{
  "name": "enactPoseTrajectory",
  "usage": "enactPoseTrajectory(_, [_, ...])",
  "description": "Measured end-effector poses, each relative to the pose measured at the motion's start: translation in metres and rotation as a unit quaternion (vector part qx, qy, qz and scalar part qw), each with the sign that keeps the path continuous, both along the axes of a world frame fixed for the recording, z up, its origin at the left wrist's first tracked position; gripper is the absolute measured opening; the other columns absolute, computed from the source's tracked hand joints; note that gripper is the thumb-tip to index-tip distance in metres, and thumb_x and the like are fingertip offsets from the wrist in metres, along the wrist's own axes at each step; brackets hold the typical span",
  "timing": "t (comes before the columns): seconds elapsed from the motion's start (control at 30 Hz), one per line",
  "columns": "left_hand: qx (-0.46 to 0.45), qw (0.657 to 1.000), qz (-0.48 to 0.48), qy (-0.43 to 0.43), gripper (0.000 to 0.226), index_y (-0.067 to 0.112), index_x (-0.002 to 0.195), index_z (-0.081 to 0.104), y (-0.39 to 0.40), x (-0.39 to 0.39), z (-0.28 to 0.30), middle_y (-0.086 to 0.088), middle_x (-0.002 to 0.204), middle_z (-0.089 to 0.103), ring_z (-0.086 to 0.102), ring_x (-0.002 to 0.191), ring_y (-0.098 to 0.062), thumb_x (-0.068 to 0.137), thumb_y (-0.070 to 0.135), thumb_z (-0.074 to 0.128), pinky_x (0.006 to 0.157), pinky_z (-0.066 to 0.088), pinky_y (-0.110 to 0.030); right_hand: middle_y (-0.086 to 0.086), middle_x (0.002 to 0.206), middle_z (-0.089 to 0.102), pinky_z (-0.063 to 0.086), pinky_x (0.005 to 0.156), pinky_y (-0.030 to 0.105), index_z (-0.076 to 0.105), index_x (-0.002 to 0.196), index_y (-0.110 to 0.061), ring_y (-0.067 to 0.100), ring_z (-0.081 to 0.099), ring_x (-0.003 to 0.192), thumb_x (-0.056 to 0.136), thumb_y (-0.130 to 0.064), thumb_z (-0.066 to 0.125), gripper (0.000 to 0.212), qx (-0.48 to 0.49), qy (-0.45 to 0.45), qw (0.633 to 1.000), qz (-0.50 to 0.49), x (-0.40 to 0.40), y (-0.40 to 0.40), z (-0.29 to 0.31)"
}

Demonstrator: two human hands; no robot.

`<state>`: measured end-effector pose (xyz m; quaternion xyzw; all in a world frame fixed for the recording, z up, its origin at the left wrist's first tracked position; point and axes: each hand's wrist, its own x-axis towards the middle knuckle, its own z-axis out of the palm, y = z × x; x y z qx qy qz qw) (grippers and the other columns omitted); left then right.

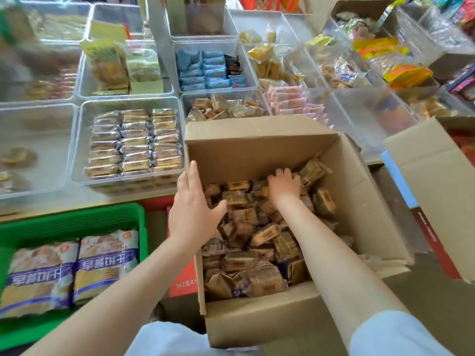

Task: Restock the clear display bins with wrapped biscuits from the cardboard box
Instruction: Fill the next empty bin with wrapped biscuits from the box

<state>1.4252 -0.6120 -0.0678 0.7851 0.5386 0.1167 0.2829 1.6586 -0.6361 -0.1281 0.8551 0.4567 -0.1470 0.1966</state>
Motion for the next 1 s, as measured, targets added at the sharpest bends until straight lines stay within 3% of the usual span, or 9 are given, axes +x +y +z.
enactPoseTrajectory(0.2, [0.002,1.0,-0.002,0.003,0.103,0.025,0.16,-0.008,0.002,-0.001,0.003,-0.006,0.166,0.015,0.038,0.143,-0.027,0.092,0.051,0.065,0.097,0.051,-0.04,0.006,0.155,0.035,0.025,0.116,0.052,0.047,0.145,-0.025,0.033,0.019,0.146,0.091,-0.01,0.064,0.058,0.036,0.019,0.999,-0.003,0.012,-0.004,-0.002])
enactPoseTrajectory(0.33, [0.001,1.0,-0.002,0.005,0.103,0.026,0.16,-0.008,0.003,-0.003,0.003,-0.006,0.167,0.014,0.037,0.144,-0.027,0.092,0.051,0.064,0.096,0.05,-0.038,0.005,0.136,0.053,0.035,0.112,0.05,0.059,0.133,-0.021,0.033,0.038,0.135,0.095,-0.024,0.066,0.038,0.17,0.126,0.977,-0.035,0.023,-0.014,0.007])
enactPoseTrajectory(0.53, [-0.017,1.0,-0.011,-0.007,0.103,0.026,0.16,-0.006,0.003,-0.003,0.003,-0.007,0.167,0.012,0.033,0.146,-0.028,0.091,0.055,0.064,0.103,0.047,-0.041,-0.001,0.096,0.072,0.05,0.067,0.028,0.066,0.108,-0.012,0.021,0.065,0.09,0.098,-0.029,0.064,0.02,0.379,0.502,0.747,-0.214,-0.002,-0.012,0.077])
enactPoseTrajectory(0.6, [-0.06,0.997,-0.027,-0.05,0.105,0.029,0.16,-0.005,0.006,-0.012,0.007,-0.004,0.167,0.009,0.025,0.15,-0.026,0.088,0.059,0.065,0.111,0.04,-0.043,0.005,0.095,0.072,0.05,0.062,0.026,0.065,0.113,-0.009,0.021,0.065,0.085,0.1,-0.026,0.06,0.022,0.387,0.608,0.659,-0.215,-0.022,-0.01,0.097])
enactPoseTrajectory(0.67, [-0.093,0.985,-0.055,-0.134,0.105,0.035,0.16,0.0,0.01,-0.026,0.015,0.005,0.167,0.005,0.015,0.153,-0.021,0.083,0.066,0.066,0.12,0.029,-0.046,0.006,0.096,0.071,0.052,0.063,0.026,0.061,0.118,-0.009,0.02,0.065,0.085,0.101,-0.023,0.057,0.023,0.382,0.662,0.616,-0.192,-0.046,-0.005,0.112])
enactPoseTrajectory(0.77, [-0.091,0.959,-0.071,-0.258,0.096,0.041,0.156,0.02,0.026,-0.055,0.037,0.01,0.159,0.028,0.038,0.142,-0.014,0.078,0.073,0.065,0.112,0.043,-0.044,0.009,0.1,0.07,0.055,0.065,0.028,0.057,0.121,-0.011,0.023,0.066,0.088,0.1,-0.019,0.059,0.023,0.37,0.698,0.59,-0.165,-0.09,0.011,0.129])
enactPoseTrajectory(0.87, [-0.165,0.913,-0.025,-0.372,0.073,0.027,0.146,0.042,0.059,-0.097,0.061,-0.004,0.123,0.067,0.072,0.096,-0.016,0.082,0.044,0.074,0.077,0.059,-0.03,0.012,0.104,0.071,0.059,0.07,0.031,0.05,0.13,-0.01,0.026,0.069,0.09,0.094,-0.014,0.062,0.038,0.353,0.722,0.579,-0.14,-0.139,0.037,0.141])
enactPoseTrajectory(0.93, [-0.195,0.893,0.016,-0.404,0.06,0.022,0.137,0.05,0.093,-0.135,0.065,-0.007,0.109,0.074,0.075,0.086,-0.021,0.084,0.025,0.077,0.07,0.061,-0.033,0.014,0.113,0.069,0.059,0.08,0.037,0.047,0.137,-0.016,0.03,0.07,0.1,0.094,-0.007,0.063,0.046,0.321,0.716,0.612,-0.1,-0.178,0.059,0.147])
enactPoseTrajectory(1.0, [-0.204,0.89,0.02,-0.408,0.058,0.022,0.129,0.056,0.127,-0.184,0.062,-0.008,0.109,0.074,0.075,0.089,-0.021,0.077,0.024,0.083,0.071,0.062,-0.037,0.013,0.119,0.068,0.059,0.088,0.039,0.052,0.135,-0.028,0.026,0.069,0.106,0.093,-0.007,0.066,0.049,0.293,0.657,0.694,-0.038,-0.221,0.085,0.15])
